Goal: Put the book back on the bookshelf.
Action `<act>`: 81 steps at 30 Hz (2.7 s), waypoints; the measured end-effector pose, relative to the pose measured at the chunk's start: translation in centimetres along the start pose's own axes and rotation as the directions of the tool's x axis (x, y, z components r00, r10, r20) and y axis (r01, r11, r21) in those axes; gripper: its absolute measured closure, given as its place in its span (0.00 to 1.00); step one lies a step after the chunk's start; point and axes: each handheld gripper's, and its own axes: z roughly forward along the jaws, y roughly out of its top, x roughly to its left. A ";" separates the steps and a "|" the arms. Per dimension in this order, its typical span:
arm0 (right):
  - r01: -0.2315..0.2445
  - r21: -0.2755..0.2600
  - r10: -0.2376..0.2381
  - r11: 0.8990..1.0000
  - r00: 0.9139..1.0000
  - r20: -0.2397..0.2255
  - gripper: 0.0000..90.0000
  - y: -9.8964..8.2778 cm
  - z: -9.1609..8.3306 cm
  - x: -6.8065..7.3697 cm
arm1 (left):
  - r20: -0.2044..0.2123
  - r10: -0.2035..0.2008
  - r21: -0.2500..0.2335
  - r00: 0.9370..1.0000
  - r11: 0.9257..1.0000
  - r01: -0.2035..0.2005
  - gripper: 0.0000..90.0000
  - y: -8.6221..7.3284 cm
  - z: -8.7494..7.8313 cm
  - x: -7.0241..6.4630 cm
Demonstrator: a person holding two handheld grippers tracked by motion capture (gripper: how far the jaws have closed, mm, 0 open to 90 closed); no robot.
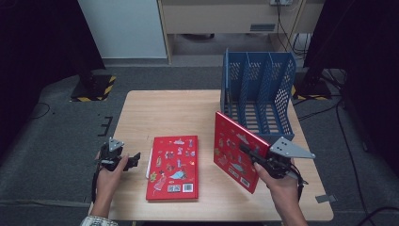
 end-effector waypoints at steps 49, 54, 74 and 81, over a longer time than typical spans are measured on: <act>0.009 -0.039 0.003 0.999 0.949 0.315 0.89 9.4 -0.2 -6.3 | -0.001 0.014 0.000 1.000 1.000 -0.014 0.04 0.0 -0.1 -0.1; 0.011 -0.031 0.000 0.999 0.942 0.337 0.89 9.4 0.6 -6.9 | -0.002 0.016 0.001 1.000 1.000 -0.016 0.04 0.0 0.0 -0.1; 0.001 -0.034 0.013 0.999 0.910 0.414 0.89 10.1 3.1 -9.5 | 0.001 0.028 -0.003 1.000 1.000 -0.028 0.04 0.1 0.1 -0.5; 0.004 -0.027 0.008 1.000 0.898 0.440 0.89 10.7 4.0 -10.3 | 0.001 0.030 -0.001 1.000 1.000 -0.030 0.04 0.0 0.1 -0.6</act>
